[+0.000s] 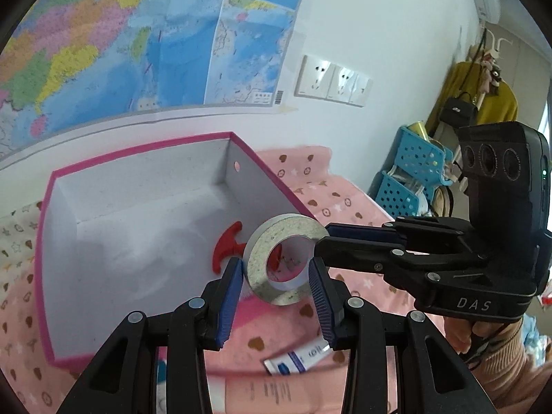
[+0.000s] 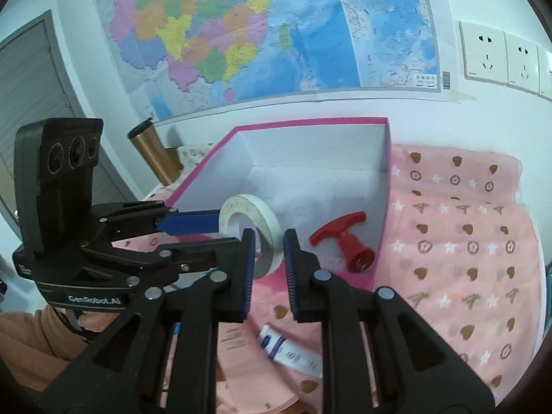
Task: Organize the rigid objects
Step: 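Carry the tape roll over the box and open the right gripper, then move the right gripper back toward the remaining items on the bedspread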
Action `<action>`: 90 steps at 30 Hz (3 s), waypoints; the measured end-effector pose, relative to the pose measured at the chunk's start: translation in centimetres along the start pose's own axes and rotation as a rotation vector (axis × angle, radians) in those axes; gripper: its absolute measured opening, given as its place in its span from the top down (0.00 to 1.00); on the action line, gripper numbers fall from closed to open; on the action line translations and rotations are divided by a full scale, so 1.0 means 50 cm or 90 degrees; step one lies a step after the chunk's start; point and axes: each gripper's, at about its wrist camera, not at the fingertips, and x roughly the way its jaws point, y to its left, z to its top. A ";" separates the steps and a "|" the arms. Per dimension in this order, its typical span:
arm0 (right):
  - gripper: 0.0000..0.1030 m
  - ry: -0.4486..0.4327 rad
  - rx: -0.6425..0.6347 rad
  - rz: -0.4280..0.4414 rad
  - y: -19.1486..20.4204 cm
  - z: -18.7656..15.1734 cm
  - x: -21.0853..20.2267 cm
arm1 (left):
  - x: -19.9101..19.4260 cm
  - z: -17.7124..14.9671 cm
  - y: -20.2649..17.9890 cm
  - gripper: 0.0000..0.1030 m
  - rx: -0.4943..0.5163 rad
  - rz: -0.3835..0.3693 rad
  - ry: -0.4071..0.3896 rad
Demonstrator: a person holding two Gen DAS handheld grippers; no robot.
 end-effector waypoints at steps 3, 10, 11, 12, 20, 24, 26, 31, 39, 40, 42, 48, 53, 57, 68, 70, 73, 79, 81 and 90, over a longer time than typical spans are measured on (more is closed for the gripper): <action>0.81 0.011 0.018 -0.002 -0.023 0.012 0.017 | 0.029 0.014 0.008 0.62 -0.006 0.005 0.018; 0.81 0.035 0.051 -0.016 -0.066 0.018 0.053 | 0.092 0.017 0.016 0.62 -0.010 0.016 0.063; 0.81 0.039 0.054 -0.018 -0.070 0.017 0.057 | 0.098 0.016 0.018 0.62 -0.011 0.017 0.069; 0.81 0.043 0.055 -0.021 -0.072 0.016 0.060 | 0.105 0.015 0.019 0.62 -0.013 0.016 0.074; 0.74 0.036 0.066 -0.078 -0.086 0.005 0.057 | 0.091 0.008 0.013 0.57 0.002 0.070 0.047; 0.70 0.022 0.038 -0.071 -0.060 -0.009 0.032 | 0.033 -0.010 0.015 0.43 0.020 0.083 -0.002; 0.68 0.020 0.026 -0.064 -0.046 -0.018 0.023 | -0.001 -0.027 0.025 0.41 0.015 0.088 -0.022; 0.66 0.025 0.017 -0.022 -0.012 -0.052 0.015 | -0.084 -0.083 0.067 0.40 -0.032 0.103 -0.064; 0.66 0.061 0.006 0.038 0.041 -0.099 0.034 | -0.143 -0.170 0.131 0.36 -0.095 0.152 -0.052; 0.66 0.064 0.006 0.043 0.045 -0.103 0.036 | -0.144 -0.182 0.137 0.36 -0.101 0.157 -0.045; 0.66 0.073 0.004 0.055 0.055 -0.112 0.039 | -0.144 -0.201 0.142 0.36 -0.108 0.164 -0.037; 0.66 0.106 0.013 0.072 0.069 -0.144 0.056 | -0.132 -0.241 0.154 0.36 -0.126 0.167 -0.015; 0.66 0.132 0.026 0.078 0.073 -0.166 0.077 | -0.121 -0.267 0.159 0.36 -0.145 0.167 0.002; 0.57 0.142 0.025 0.057 0.074 -0.187 0.073 | -0.124 -0.276 0.140 0.36 -0.135 0.143 0.000; 0.56 0.121 0.152 -0.023 -0.043 -0.271 -0.037 | -0.064 -0.300 0.002 0.36 -0.027 0.011 0.058; 0.56 0.124 0.173 -0.025 -0.057 -0.285 -0.042 | -0.044 -0.307 -0.018 0.36 -0.012 -0.007 0.081; 0.56 0.135 0.191 -0.026 -0.066 -0.308 -0.036 | -0.012 -0.317 -0.041 0.36 0.006 -0.009 0.111; 0.56 0.128 0.203 -0.002 -0.070 -0.325 -0.028 | 0.026 -0.301 -0.060 0.36 0.021 -0.013 0.133; 0.56 0.122 0.209 0.006 -0.074 -0.328 -0.030 | 0.035 -0.293 -0.061 0.36 0.022 -0.019 0.131; 0.56 0.106 0.227 0.022 -0.089 -0.339 -0.044 | 0.082 -0.241 -0.041 0.36 -0.019 -0.041 0.133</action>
